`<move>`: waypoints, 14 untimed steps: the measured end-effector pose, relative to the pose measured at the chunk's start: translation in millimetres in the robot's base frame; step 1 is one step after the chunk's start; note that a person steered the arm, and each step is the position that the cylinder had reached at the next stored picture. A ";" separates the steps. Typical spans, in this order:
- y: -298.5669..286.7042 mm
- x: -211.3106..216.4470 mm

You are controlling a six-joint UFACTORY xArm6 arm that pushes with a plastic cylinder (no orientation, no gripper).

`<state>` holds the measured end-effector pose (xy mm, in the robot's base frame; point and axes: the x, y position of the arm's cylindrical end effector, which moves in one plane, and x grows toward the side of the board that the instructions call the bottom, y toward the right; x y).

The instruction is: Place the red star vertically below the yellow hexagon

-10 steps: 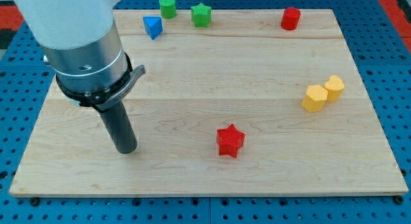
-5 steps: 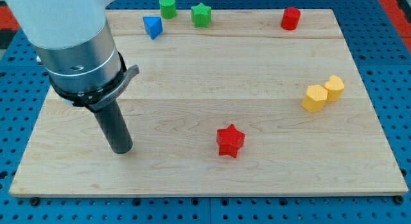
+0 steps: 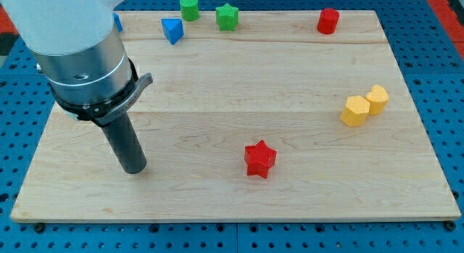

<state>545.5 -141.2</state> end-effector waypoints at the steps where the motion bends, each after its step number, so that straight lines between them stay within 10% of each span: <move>1: -0.8 0.0; 14: -9.8 -49.0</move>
<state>496.5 -150.9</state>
